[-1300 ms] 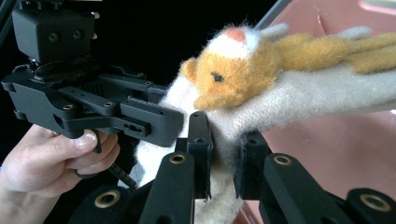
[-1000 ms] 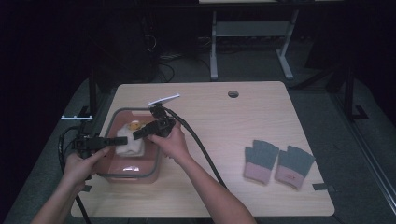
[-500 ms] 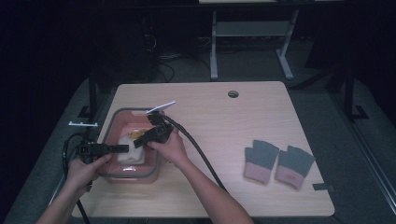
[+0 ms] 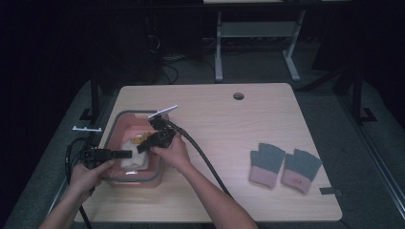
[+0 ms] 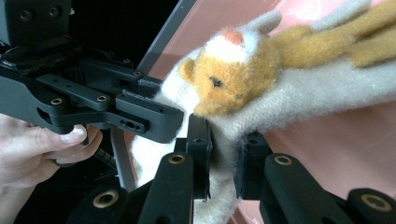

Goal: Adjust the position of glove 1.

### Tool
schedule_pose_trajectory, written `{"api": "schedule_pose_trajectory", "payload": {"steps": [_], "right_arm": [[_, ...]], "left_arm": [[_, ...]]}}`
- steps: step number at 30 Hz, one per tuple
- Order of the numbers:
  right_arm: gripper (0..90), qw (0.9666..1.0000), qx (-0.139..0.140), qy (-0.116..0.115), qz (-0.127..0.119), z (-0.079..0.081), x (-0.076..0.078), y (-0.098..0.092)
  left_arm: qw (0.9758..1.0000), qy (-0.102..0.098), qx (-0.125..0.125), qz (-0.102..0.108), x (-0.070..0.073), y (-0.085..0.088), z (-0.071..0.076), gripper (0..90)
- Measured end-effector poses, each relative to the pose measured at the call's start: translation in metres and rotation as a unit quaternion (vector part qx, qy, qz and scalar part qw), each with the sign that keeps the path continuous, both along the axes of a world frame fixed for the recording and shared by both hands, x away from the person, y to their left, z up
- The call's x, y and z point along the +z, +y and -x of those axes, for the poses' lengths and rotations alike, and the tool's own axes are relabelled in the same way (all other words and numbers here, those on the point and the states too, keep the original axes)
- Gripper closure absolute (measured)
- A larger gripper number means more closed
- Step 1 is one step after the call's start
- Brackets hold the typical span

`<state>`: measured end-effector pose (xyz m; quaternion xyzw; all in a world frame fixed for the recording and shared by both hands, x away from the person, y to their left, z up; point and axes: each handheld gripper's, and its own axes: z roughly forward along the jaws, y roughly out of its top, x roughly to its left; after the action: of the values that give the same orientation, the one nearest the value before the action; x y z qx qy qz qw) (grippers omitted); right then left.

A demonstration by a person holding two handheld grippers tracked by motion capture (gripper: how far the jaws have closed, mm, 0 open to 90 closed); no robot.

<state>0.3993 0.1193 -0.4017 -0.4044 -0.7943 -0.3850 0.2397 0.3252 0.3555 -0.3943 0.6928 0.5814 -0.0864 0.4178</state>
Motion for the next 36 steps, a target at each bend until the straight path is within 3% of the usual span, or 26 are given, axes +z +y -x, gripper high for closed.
{"api": "schedule_pose_trajectory", "payload": {"steps": [6,15,22,27,30,33,36], "right_arm": [[78.4,1.0,-0.004,-0.003,0.005,0.001,0.001,0.0],[76.2,0.9997,-0.014,0.011,-0.017,0.0,-0.004,-0.007],[75.1,0.9999,-0.016,0.003,-0.003,0.001,-0.002,-0.012],[75.2,0.9997,-0.021,-0.006,0.001,0.002,0.002,-0.022],[74.5,0.9995,-0.026,-0.012,0.012,0.002,0.006,-0.028],[74.3,0.9994,-0.03,-0.015,0.002,0.002,0.01,-0.034],[74.0,0.9993,-0.031,-0.02,0.002,0.002,0.013,-0.039]], "left_arm": [[1.0,-0.001,-0.002,-0.004,0.0,-0.001,-0.001,71.6],[1.0,-0.002,-0.002,-0.004,0.0,-0.002,-0.001,71.9],[0.9999,-0.001,0.002,-0.012,-0.002,-0.002,-0.002,71.9],[0.9995,0.005,0.006,-0.031,-0.005,-0.004,-0.003,71.8],[0.9985,0.007,0.003,-0.055,-0.007,-0.009,-0.004,71.9],[0.9966,0.011,-0.004,-0.082,-0.008,-0.014,-0.005,71.9],[0.9953,0.013,-0.008,-0.096,-0.009,-0.017,-0.005,71.3]]}}
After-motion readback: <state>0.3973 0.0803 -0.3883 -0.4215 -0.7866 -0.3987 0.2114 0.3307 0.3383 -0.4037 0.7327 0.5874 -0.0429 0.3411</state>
